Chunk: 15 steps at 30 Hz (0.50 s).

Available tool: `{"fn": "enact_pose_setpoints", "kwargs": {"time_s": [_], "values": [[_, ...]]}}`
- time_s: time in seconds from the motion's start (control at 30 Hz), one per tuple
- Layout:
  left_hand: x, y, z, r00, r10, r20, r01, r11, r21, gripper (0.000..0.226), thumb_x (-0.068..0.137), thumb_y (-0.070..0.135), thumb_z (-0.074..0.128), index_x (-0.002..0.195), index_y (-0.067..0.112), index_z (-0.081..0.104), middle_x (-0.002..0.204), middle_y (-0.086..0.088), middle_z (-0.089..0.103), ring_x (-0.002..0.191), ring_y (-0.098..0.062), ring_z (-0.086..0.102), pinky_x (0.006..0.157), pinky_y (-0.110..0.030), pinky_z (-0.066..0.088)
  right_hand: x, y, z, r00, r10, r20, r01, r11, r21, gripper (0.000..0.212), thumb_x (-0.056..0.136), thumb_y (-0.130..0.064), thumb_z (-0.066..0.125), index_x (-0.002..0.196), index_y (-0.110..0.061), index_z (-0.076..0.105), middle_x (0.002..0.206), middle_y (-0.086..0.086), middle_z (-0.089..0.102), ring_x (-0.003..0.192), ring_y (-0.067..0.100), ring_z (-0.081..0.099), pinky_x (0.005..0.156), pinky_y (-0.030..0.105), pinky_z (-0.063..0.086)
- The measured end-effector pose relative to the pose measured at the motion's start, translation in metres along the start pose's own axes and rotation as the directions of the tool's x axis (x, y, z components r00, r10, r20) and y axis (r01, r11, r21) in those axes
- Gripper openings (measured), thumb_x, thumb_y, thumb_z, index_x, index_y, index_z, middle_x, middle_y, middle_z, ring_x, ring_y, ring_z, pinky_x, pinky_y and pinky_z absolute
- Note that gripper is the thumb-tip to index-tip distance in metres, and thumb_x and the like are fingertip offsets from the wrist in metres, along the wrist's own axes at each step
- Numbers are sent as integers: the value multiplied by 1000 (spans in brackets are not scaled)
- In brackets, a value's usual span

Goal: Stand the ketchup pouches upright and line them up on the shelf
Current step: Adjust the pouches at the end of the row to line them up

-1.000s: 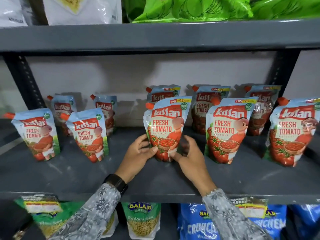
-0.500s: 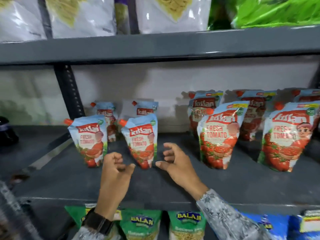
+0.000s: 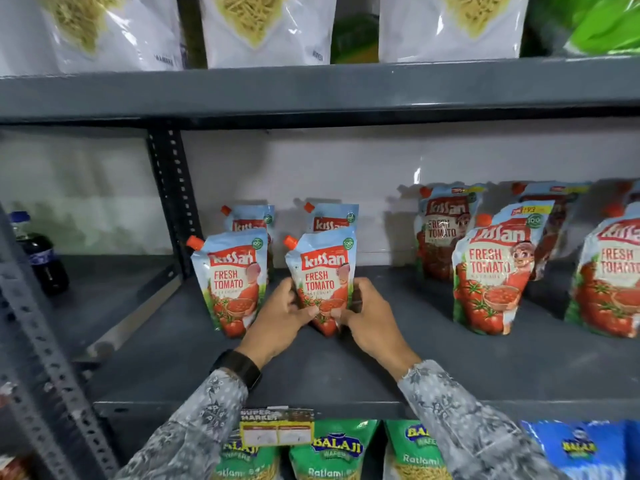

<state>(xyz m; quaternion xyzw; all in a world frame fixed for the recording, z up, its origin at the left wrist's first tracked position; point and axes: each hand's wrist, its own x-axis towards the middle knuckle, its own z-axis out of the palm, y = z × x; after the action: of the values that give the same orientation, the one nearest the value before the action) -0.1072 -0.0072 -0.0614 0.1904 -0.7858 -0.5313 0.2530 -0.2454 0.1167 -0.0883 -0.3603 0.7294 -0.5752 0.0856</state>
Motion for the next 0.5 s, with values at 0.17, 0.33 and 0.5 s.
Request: {"fn": "enact_pose_setpoints", "kwargs": {"time_s": [0.17, 0.33, 0.5], "values": [[-5, -5, -4, 999, 37, 7, -37, 999, 20, 56, 92, 14, 71, 142, 22, 48, 126, 7, 69, 112, -7, 67, 104, -36, 53, -9, -5, 0, 998, 48, -33, -47, 998, 30, 55, 85, -11, 81, 130, -29, 55, 113, -15, 71, 106, 4, 69, 94, 28, 57], [-38, -27, -42, 994, 32, -109, -27, 998, 50, 52, 85, 35, 76, 134, 41, 58, 117, 19, 71, 104, 6, 68, 87, -19, 54, -40, -14, -2, 958, 7, -287, -12, 1000, -14, 37, 81, -21, 84, 108, -30, 60, 91, -10, 67, 83, 2, 64, 72, 22, 47], [-55, -42, -105, 874, 61, -482, -44, 998, 47, 20, 79, 37, 72, 100, 38, 72, 93, 9, 79, 82, -9, 74, 78, -39, 62, -53, -43, 53, 997, -63, 43, 62, 998, 25, 25, 88, -7, 77, 95, -29, 68, 81, -7, 70, 73, 3, 67, 77, 35, 61]]}}
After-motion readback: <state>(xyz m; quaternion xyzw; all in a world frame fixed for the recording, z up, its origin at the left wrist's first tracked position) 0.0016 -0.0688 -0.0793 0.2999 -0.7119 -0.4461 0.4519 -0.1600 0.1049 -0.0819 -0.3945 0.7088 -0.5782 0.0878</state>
